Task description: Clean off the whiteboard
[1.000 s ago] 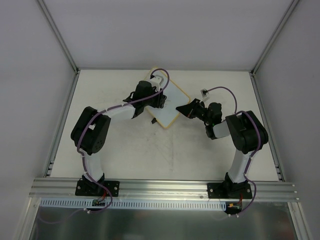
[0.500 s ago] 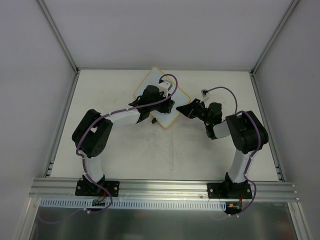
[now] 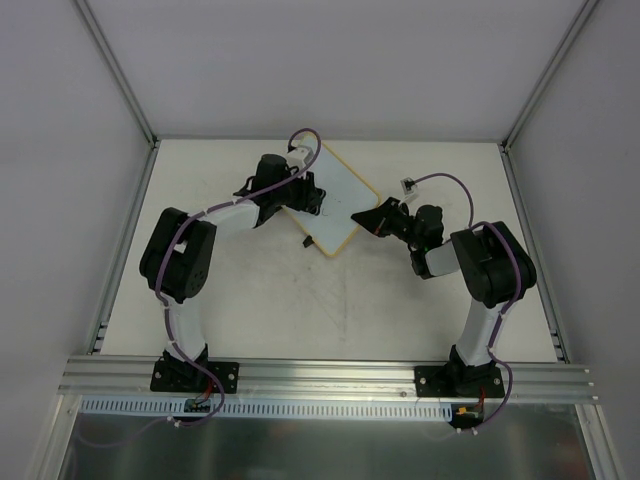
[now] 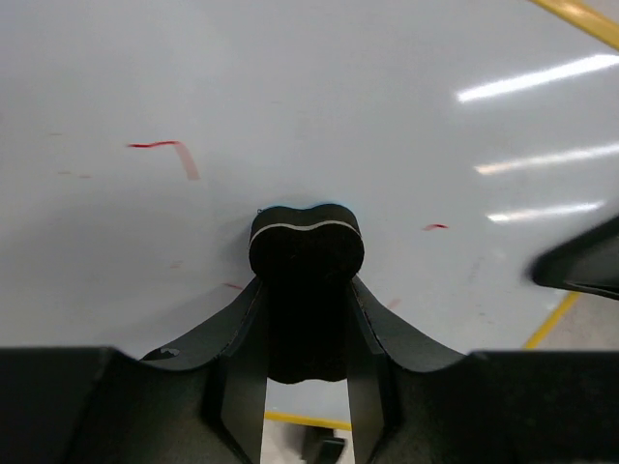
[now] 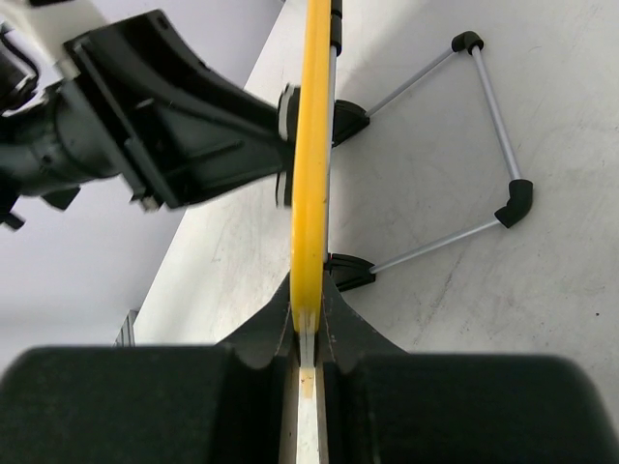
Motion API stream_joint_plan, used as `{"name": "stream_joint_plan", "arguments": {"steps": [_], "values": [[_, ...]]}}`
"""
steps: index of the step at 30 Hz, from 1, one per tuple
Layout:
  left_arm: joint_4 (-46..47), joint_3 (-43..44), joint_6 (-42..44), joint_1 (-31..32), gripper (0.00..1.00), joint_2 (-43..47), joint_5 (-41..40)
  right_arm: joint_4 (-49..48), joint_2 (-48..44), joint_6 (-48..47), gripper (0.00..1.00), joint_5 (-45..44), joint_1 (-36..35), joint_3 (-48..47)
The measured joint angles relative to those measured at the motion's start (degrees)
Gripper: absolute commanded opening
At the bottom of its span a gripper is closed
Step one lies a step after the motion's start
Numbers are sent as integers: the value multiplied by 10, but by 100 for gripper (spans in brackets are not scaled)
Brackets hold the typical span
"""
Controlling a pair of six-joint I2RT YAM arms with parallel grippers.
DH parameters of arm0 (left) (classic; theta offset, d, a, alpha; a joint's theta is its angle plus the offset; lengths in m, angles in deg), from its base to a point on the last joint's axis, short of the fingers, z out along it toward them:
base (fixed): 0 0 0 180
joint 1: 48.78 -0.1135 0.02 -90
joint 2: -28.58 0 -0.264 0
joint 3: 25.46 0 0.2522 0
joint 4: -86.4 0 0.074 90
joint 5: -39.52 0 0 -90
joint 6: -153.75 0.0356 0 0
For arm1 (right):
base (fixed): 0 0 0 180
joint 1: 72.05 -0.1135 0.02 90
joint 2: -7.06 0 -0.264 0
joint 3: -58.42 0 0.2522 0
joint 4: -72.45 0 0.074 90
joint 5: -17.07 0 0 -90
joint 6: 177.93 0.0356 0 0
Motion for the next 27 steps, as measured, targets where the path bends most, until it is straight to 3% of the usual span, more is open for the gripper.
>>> {"name": "stream_joint_plan", "arguments": {"steps": [5,12,20,27], "values": [[-23,32,2,-52,0,-25,-1,0,0,0,0,0,0,0],[-62,77,1,-64,0,-49,2,0,0,0,0,-4,0,0],[-18,32,-1,-42,0,-28,-34,0,0,0,0,-2,0,0],[8,-23,-12,20,0,9,-78,0,0,0,0,-2,0,0]]}}
